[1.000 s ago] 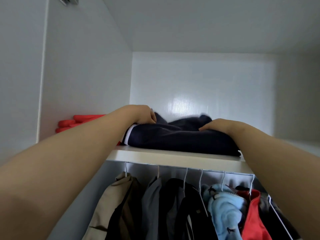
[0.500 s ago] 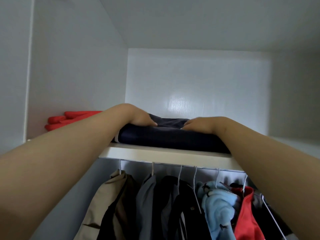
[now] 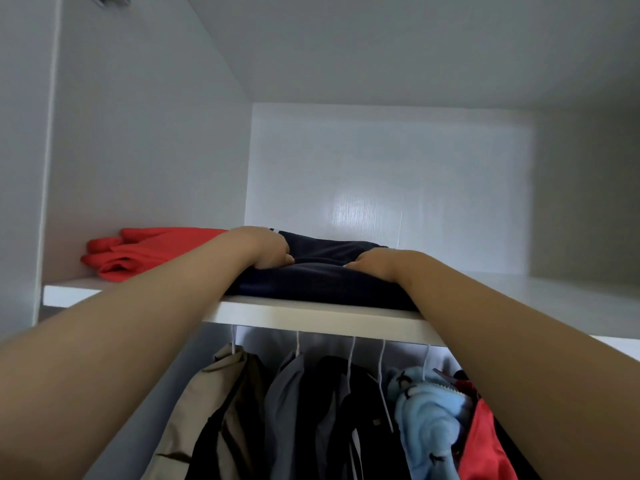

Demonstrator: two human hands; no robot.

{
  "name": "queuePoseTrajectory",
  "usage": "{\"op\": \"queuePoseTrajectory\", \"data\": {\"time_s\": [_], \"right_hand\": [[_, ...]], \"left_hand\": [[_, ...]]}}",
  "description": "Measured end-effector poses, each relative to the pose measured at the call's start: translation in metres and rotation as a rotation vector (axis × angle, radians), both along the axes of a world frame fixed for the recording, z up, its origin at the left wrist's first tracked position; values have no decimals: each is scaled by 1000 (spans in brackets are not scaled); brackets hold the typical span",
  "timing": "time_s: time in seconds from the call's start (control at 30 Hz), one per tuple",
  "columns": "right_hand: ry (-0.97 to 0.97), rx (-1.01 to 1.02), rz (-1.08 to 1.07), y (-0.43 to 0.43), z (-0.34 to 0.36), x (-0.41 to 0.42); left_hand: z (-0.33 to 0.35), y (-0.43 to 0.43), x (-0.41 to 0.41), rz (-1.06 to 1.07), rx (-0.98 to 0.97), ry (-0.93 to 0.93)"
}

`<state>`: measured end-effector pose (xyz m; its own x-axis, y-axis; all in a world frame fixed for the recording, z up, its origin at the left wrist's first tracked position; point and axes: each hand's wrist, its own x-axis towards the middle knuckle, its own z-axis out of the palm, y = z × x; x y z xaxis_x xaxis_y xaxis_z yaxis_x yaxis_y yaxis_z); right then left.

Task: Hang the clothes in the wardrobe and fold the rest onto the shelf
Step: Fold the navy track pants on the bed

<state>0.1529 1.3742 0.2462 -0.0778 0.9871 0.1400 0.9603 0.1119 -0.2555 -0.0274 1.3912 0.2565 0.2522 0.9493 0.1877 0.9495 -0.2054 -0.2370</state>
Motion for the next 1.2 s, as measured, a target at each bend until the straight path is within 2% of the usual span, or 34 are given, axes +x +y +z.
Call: {"op": "queuePoseTrajectory", "data": {"time_s": [0.1,0.17,0.2,0.3,0.37,0.53,0.67,0.8,1.0,1.13,1.2], "right_hand": [[-48,308,-56,-6,-1,3],[-1,496,-71,-15,-1,6],[49,517,-56,-19,-1,7],[42,280,47,-28,-5,9],[18,166,83,-31,-7,9],[24,129,93,-31,-8,6],[-38,144,59,-34,-14,6],[-57,211,8,-39,-20,6],[35,415,-53,-77,-34,6],[-72,650,-172,-111,-66,-4],[-93,691,-207,-127,-83,-10]], "left_hand": [[-4,-6,1,-26,201,-71],[-7,-12,0,-42,235,-174],[-8,-15,-2,-58,214,-240],[-11,-27,-8,-88,76,-385],[-13,-32,-9,-77,25,-387],[-17,-40,-4,-27,102,-273],[-26,-47,-7,-22,198,-279],[-33,-53,-9,-24,270,-317],[-50,-76,-8,-55,430,-523],[-81,-95,-2,-108,619,-601],[-97,-110,-4,-171,672,-681]]}}
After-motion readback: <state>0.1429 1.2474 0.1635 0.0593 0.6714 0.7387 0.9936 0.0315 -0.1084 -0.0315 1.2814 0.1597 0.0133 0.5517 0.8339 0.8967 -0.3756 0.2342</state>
